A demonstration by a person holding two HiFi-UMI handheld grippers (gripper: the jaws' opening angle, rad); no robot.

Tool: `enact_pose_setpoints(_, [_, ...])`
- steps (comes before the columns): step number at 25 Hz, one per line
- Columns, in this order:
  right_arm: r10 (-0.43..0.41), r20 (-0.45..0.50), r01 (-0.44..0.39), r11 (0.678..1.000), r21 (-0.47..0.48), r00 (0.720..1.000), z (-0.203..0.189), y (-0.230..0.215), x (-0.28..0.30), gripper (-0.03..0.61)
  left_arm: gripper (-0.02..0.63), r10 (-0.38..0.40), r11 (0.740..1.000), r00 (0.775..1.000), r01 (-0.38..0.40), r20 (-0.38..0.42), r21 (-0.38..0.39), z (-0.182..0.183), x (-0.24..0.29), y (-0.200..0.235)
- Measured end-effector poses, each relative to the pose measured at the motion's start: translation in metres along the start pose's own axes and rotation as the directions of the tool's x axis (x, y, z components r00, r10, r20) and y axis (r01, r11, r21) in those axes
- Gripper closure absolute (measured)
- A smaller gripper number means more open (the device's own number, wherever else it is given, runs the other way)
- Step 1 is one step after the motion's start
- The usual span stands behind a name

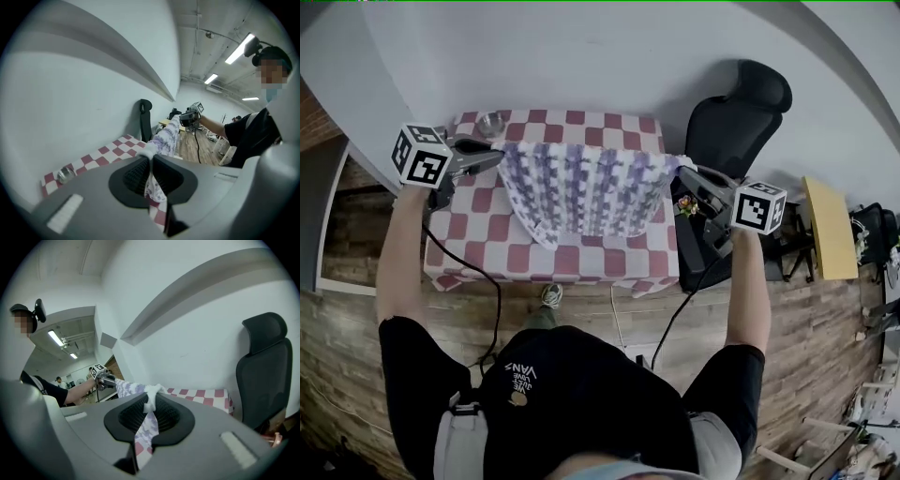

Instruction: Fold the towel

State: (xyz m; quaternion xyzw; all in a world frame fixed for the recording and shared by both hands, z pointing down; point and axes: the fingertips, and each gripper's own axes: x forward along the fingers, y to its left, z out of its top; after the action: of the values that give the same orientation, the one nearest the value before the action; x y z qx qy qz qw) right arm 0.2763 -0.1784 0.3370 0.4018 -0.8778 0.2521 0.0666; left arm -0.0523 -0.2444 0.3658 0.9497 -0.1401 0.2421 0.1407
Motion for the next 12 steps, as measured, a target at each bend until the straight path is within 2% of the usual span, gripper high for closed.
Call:
enact_pose_setpoints(4, [-0.072, 0.016, 0.072, 0.997, -0.026, 0.997, 0.048, -0.043, 0.050, 0.537, 0.591, 0.071, 0.996, 0.997, -0.072, 0.018, 0.052, 0.046, 0.005, 0.069])
enact_pose_setpoints(8, [-0.085, 0.104, 0.091, 0.994, -0.052, 0.991, 0.094, -0.057, 0.081, 0.537, 0.591, 0.146, 0.978, 0.985, -0.157, 0.089, 0.136, 0.091, -0.005, 0.111])
enact_pose_setpoints(10, [-0.066, 0.127, 0.075, 0.995, -0.065, 0.990, 0.099, -0.059, 0.091, 0.537, 0.591, 0.165, 0.970, 0.979, -0.183, 0.118, 0.162, 0.096, -0.009, 0.120])
enact_pose_setpoints(12, [-0.048, 0.126, 0.060, 0.994, -0.090, 0.991, 0.088, -0.060, 0.101, 0.537, 0.590, 0.186, 0.960, 0.975, -0.206, 0.119, 0.187, 0.083, -0.009, 0.123])
